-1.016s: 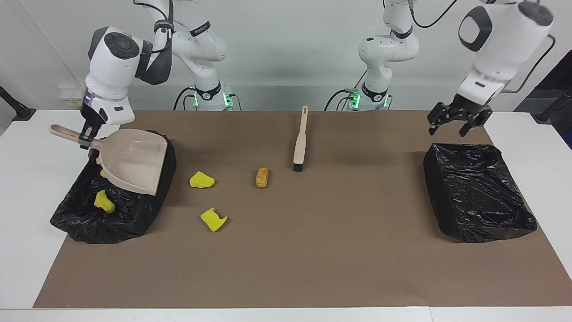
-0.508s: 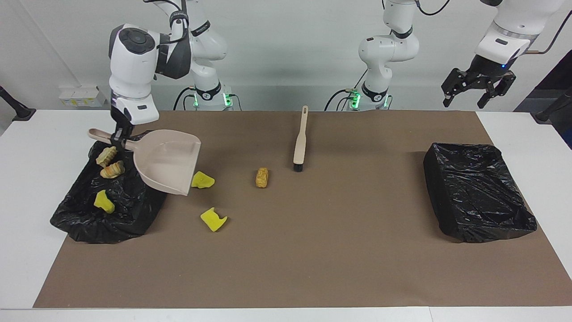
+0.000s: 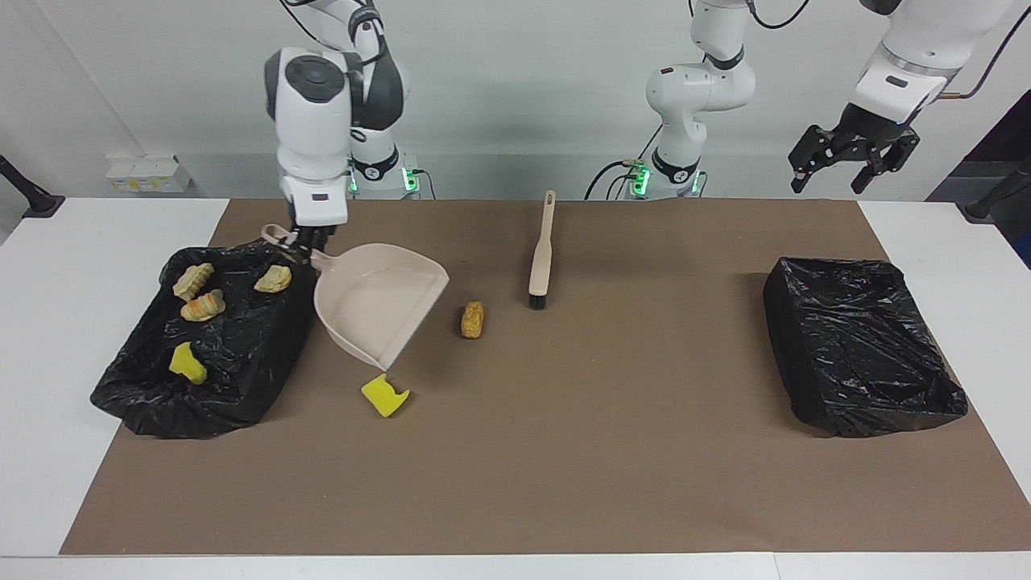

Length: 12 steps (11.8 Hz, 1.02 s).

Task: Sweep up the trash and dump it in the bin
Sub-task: 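Carry the empty dustpan back to the table center with the right gripper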

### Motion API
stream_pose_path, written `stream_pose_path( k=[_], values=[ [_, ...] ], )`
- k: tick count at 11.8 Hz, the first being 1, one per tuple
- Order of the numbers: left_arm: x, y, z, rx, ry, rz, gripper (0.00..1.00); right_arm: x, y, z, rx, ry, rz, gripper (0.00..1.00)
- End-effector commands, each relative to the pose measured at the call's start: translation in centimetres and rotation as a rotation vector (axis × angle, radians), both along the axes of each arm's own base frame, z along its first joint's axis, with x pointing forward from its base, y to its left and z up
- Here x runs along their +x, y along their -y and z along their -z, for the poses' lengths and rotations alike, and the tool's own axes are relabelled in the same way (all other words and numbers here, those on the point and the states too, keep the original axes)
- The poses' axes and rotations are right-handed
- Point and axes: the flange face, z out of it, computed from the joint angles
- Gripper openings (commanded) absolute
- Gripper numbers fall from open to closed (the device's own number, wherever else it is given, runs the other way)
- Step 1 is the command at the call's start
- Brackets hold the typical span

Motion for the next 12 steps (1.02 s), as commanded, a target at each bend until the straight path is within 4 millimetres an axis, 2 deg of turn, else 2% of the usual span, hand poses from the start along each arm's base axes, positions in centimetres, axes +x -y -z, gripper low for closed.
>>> stream_pose_path(
  k=[1, 2, 4, 6, 8, 10, 12],
  values=[
    [0.1, 0.4, -0.6, 0.017, 0.001, -0.029, 1.00, 0.2, -3.7, 1.9, 0.094, 0.010, 0.230, 0.00],
    [0.1, 0.5, -0.6, 0.017, 0.003, -0.029, 1.00, 0.1, -6.5, 2.6, 0.095, 0.033, 0.329, 0.00],
    [0.0, 1.2, -0.7, 0.005, 0.005, -0.037, 1.00, 1.0, -9.0, 3.4, 0.168, 0.045, 0.523, 0.00],
    [-0.4, 1.3, -0.5, -0.005, -0.008, -0.050, 1.00, 1.6, -14.0, 4.5, 0.196, 0.043, 0.599, 0.00],
    [-0.2, 1.3, -0.6, -0.005, -0.005, -0.050, 1.00, 3.4, -17.2, 5.6, 0.210, 0.061, 0.824, 0.00],
    [-0.3, 1.4, -0.6, -0.005, -0.005, -0.048, 1.00, 3.9, -22.6, 7.8, 0.216, 0.044, 0.903, 0.00],
    [-0.2, 1.3, -0.6, -0.006, 0.000, -0.047, 1.00, 5.8, -27.5, 10.7, 0.224, 0.046, 0.978, 0.00]
  ],
)
